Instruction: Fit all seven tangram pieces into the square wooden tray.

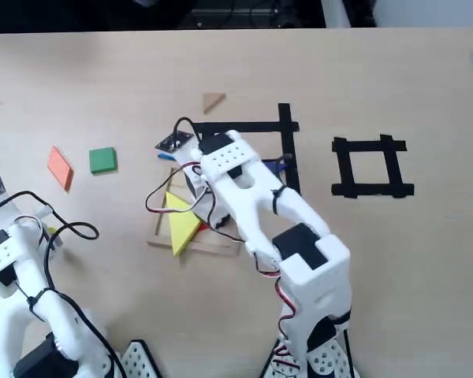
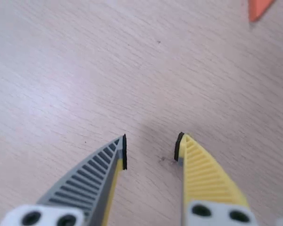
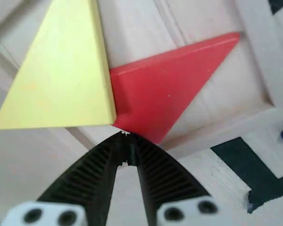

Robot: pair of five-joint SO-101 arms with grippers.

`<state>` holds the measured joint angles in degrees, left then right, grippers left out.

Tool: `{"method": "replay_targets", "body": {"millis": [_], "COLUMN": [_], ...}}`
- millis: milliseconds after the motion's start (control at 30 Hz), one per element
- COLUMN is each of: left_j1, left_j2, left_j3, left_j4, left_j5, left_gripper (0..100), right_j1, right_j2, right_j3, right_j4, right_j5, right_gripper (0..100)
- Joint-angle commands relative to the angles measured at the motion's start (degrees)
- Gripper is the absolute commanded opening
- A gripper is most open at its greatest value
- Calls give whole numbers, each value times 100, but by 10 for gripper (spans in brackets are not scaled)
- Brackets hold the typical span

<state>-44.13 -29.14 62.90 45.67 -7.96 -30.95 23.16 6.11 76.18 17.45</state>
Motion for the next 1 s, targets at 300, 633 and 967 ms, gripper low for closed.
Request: {"method": "replay_targets", "body": {"millis": [300,633,967], "left_j1": [-31,-31,-31], "left_j2": [-97,-97,-97], "left_j3": [-31,-31,-31], "left_j4": [-70,-70,-70], "left_j5": [-9,-9,-9], "left_gripper": [195,195,195], "right_j1": [-79,-264,-536], "right_j2": [1059,1314,602], "right_j3": [-1420,-2782,-3653], "right_j4": [79,1204,1793], "right_j5": [26,246,290], "right_gripper": [11,11,11]}}
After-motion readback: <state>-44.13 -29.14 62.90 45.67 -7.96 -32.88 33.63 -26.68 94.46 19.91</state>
